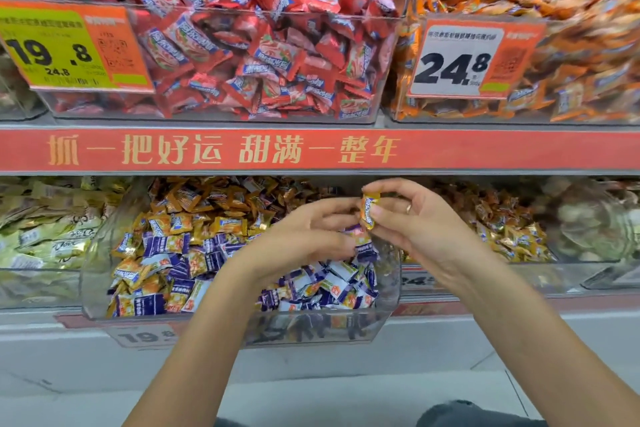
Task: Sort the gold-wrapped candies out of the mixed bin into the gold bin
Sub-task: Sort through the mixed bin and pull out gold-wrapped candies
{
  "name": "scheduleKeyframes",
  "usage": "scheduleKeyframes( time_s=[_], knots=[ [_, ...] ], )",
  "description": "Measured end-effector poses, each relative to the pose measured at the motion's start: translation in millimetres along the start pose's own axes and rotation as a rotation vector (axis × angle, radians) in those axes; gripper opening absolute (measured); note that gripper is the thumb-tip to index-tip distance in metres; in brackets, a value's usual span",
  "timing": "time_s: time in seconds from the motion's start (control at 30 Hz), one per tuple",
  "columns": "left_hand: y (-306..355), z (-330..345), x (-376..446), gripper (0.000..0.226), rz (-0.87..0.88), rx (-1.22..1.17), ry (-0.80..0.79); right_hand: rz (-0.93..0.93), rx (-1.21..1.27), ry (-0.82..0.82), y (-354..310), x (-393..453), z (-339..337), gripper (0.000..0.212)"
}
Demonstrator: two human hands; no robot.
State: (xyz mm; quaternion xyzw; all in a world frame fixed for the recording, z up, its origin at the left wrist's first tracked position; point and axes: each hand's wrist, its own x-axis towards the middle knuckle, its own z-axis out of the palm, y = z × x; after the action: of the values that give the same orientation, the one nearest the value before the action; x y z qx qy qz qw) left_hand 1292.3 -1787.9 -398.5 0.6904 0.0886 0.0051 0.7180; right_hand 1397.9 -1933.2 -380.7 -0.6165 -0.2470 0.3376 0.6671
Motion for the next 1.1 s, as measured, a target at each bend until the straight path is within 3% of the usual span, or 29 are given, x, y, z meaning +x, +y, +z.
scheduleKeyframes(
  time_s=[0.03, 0.13, 0.23, 0.27, 0.33, 0.4, 0.43, 0.6, 0.73, 0.87, 0.97, 1.1],
  knots=[
    [-0.9, 3.4, -3.3, 0.049, 0.020, 0.038, 0.015, -0.017, -0.016, 0.001, 2.4, 0.9, -0.3, 0.022],
    [-7.3, 6.5, -3.6, 0.027, 0.106, 0.245, 0.336, -0.041, 0.010, -0.007, 6.2, 1.0, -3.6, 0.022],
    [-18.0, -13.0, -2.7, 0.012, 0.115, 0.505, 0.560, -0.066, 0.085, 0.115, 5.0, 0.3, -23.6, 0.022],
    [-19.5, -20.9, -3.5, 0.014, 0.123, 0.628, 0.634, -0.092, -0.003, 0.188, 5.8, 1.0, -35.3, 0.022],
    [-19.0, -29.1, -1.4, 0.018, 0.158, 0.784, 0.715, -0.114, -0.508, 0.307, 11.7, 3.5, -61.3, 0.020],
    [-16.9, -27.3, 10.3, 0.019, 0.201, 0.853, 0.642, -0.039, -0.935, 0.305, 21.7, 9.1, -80.7, 0.019],
    [-17.2, -24.6, 19.8, 0.022, 0.203, 0.899, 0.555, -0.009, -0.995, 0.298, 26.5, 11.9, -85.4, 0.019],
    [-15.0, -13.0, 77.7, 0.068, -0.020, 1.211, -0.033, -0.007, -0.889, 0.265, 39.1, 22.8, -89.8, 0.019],
    [-8.4, -18.6, 106.3, 0.065, -0.233, 1.254, -0.237, -0.043, -0.881, 0.229, 37.5, 23.8, -88.8, 0.021],
    [-17.0, -22.8, 107.3, 0.055, -0.238, 1.278, -0.278, -0.056, -0.859, 0.165, 38.7, 22.8, -87.5, 0.021],
    [-15.6, -25.7, 92.8, 0.057, -0.233, 1.146, -0.117, -0.070, -0.829, 0.125, 39.1, 22.1, -87.0, 0.021],
    [5.6, -32.2, 58.6, 0.056, -0.185, 0.908, 0.132, -0.201, -0.742, 0.190, 30.7, 16.2, -81.3, 0.021]
  ],
)
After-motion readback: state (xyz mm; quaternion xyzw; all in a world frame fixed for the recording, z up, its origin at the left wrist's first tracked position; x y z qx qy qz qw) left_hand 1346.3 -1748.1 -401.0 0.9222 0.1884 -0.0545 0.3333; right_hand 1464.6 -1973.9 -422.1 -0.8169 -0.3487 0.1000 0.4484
